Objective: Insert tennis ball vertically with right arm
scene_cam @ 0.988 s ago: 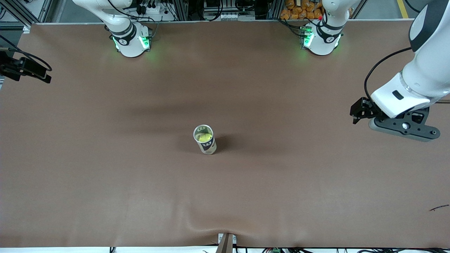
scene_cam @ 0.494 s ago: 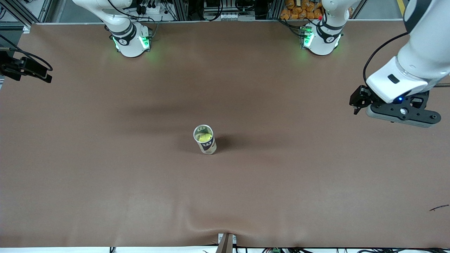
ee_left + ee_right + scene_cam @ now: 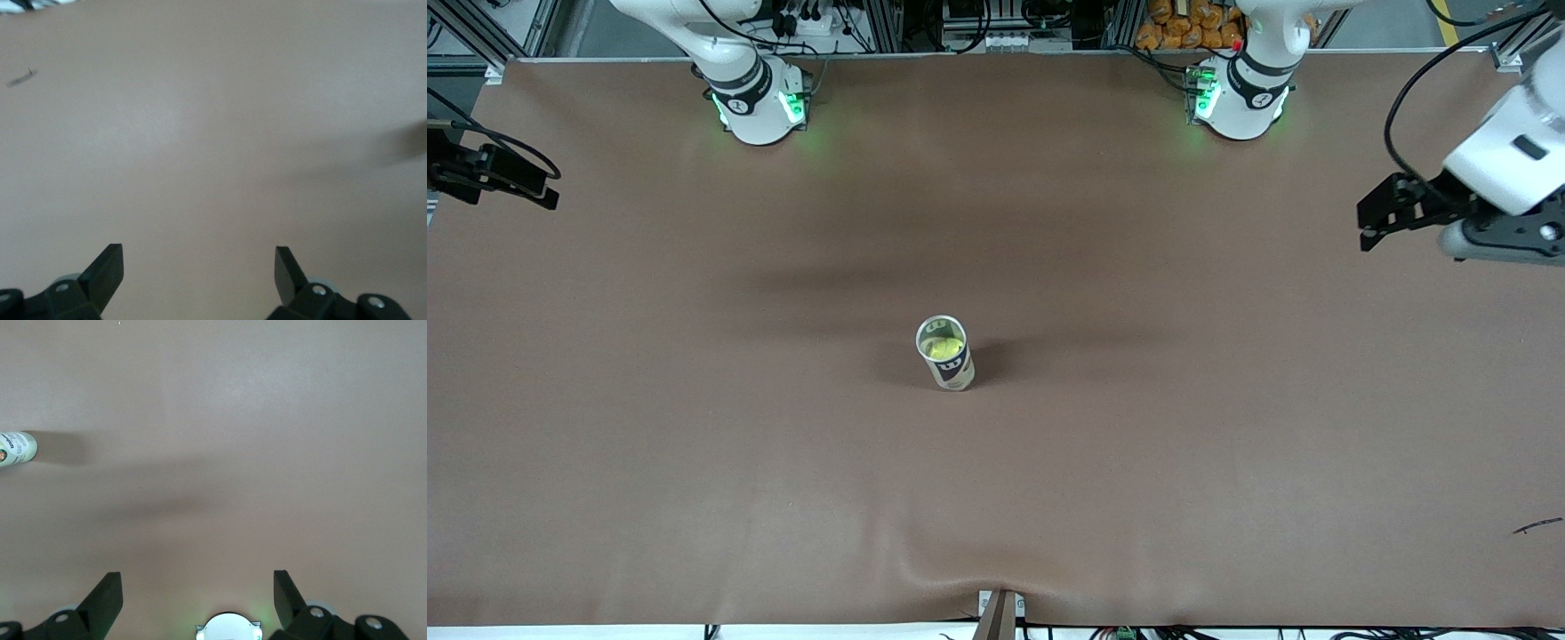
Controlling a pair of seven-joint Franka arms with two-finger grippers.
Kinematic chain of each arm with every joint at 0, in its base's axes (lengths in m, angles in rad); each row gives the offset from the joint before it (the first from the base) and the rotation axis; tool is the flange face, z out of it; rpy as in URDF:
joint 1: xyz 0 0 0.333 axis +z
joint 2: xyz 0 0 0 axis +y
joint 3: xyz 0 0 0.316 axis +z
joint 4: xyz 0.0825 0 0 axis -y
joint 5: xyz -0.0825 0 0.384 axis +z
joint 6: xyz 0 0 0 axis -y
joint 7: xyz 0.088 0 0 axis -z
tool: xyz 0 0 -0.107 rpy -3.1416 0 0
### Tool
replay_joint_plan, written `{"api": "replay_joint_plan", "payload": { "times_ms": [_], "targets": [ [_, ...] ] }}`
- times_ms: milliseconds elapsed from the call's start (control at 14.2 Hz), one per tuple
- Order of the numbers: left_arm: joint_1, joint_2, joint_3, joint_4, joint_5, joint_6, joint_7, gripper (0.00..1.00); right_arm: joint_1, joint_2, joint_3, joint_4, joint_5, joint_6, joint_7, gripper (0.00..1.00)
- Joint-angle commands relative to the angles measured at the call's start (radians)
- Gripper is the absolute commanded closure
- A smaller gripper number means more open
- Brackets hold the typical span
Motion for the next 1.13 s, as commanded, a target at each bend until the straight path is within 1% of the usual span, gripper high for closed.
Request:
{"api": "replay_joint_plan", "payload": {
  "times_ms": [0,71,282,494,706,918,1059],
  "targets": [
    [-0.078,-0.115,0.130,-0.143,-0.077,0.010,-0.004,0.00,-0.001,-0.009,0.004,0.005,-0.005,-0.012,0.005,0.00],
    [-0.091,-0.144,0.157,-0.180,-0.086,0.010,-0.007,0.00,0.000,-0.011,0.004,0.005,-0.005,-0.012,0.005,0.00],
    [-0.095,-0.241,0.168,-0.289,-0.088,0.011,-0.037,0.00,-0.001,-0.011,0.002,0.005,-0.005,-0.012,0.005,0.00],
    [-0.109,-0.293,0.193,-0.343,-0.086,0.008,-0.043,0.00,-0.001,-0.009,0.002,0.005,-0.005,-0.012,0.005,0.00],
    [-0.111,-0.290,0.199,-0.334,-0.065,-0.007,-0.048,0.00,-0.001,-0.009,0.002,0.005,-0.005,-0.012,0.005,0.00],
    [-0.126,-0.282,0.198,-0.305,0.001,-0.007,-0.045,0.00,-0.001,-0.009,0.002,0.005,-0.007,-0.012,0.003,0.00],
    [-0.129,-0.281,0.198,-0.297,0.003,-0.015,-0.043,0.00,-0.001,-0.009,0.002,0.005,-0.007,-0.012,0.003,0.00]
  ]
}}
